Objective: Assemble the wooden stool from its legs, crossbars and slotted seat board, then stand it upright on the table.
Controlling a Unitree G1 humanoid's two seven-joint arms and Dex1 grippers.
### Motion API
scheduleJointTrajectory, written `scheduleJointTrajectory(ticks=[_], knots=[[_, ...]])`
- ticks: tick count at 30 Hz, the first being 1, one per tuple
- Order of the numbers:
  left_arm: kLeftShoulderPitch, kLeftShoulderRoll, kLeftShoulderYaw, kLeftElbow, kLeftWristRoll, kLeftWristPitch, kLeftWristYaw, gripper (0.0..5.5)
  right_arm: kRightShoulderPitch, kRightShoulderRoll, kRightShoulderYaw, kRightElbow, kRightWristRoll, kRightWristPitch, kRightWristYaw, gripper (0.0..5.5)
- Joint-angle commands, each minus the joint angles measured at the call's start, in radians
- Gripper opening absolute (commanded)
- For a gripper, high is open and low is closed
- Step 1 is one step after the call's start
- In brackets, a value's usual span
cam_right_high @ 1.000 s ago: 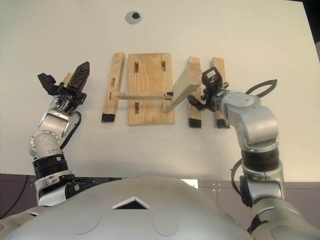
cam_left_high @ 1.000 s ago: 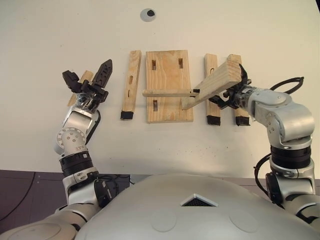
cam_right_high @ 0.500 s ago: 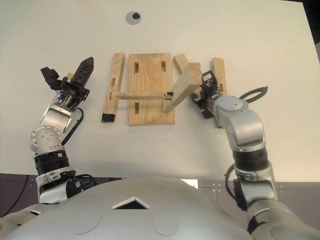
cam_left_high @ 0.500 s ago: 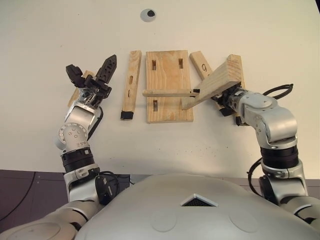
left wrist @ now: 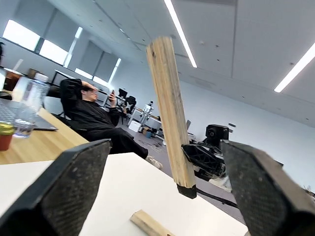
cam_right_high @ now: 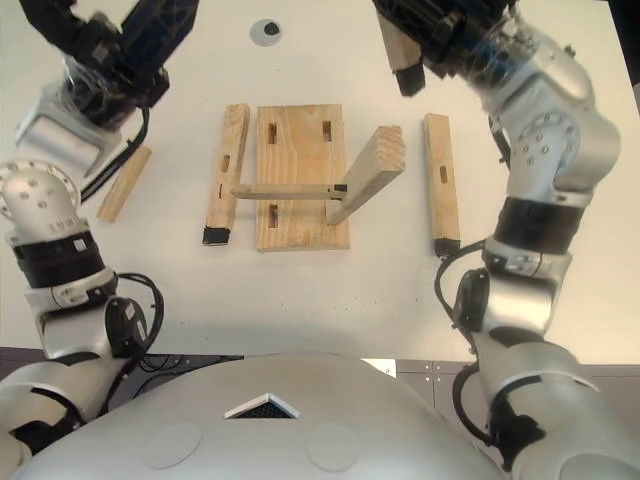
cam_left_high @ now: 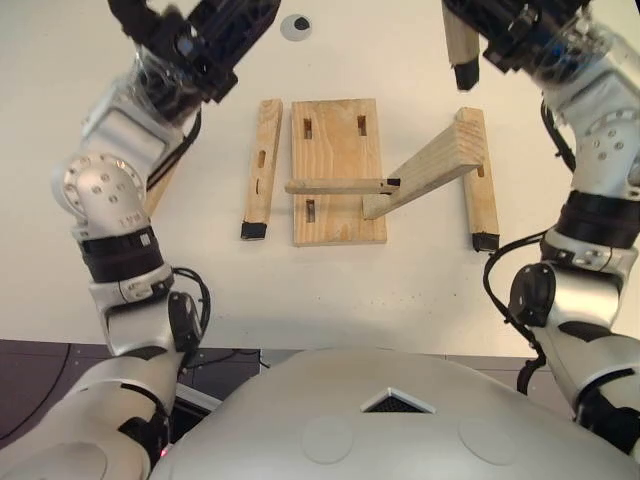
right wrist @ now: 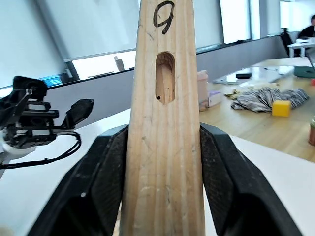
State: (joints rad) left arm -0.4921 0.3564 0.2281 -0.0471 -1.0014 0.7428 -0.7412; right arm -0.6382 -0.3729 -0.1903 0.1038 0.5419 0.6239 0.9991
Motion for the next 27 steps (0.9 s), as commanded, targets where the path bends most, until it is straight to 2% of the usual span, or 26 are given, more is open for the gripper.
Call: scheduleJointTrajectory(ticks=[1,5,11,14,22,27], knots=[[-0.105,0.004,-0.053,0.051,0.016,0.029,-0.05,4.05,-0.078,-0.046,0.08,0.035,0.049,0.006,0.181,2.05],[-0.099,-0.047,-0.086,0.003,-0.02,0.054,-0.05,4.05,-0.068,-0.044,0.136,-0.015,0.083,0.047,0.237,2.05],[-0.081,-0.083,-0.084,-0.047,-0.058,0.074,-0.042,4.05,-0.063,-0.049,0.147,-0.032,0.108,0.069,0.234,2.05],[-0.079,-0.096,-0.075,-0.044,-0.06,0.063,-0.031,3.65,-0.06,-0.052,0.15,-0.036,0.114,0.076,0.23,2.05],[-0.065,-0.097,-0.067,-0.032,-0.065,0.072,-0.035,2.18,-0.051,-0.048,0.149,-0.054,0.145,0.108,0.207,2.05],[-0.068,-0.103,-0.055,-0.028,-0.073,0.067,-0.034,2.1,-0.053,-0.053,0.153,-0.054,0.154,0.124,0.202,2.05]])
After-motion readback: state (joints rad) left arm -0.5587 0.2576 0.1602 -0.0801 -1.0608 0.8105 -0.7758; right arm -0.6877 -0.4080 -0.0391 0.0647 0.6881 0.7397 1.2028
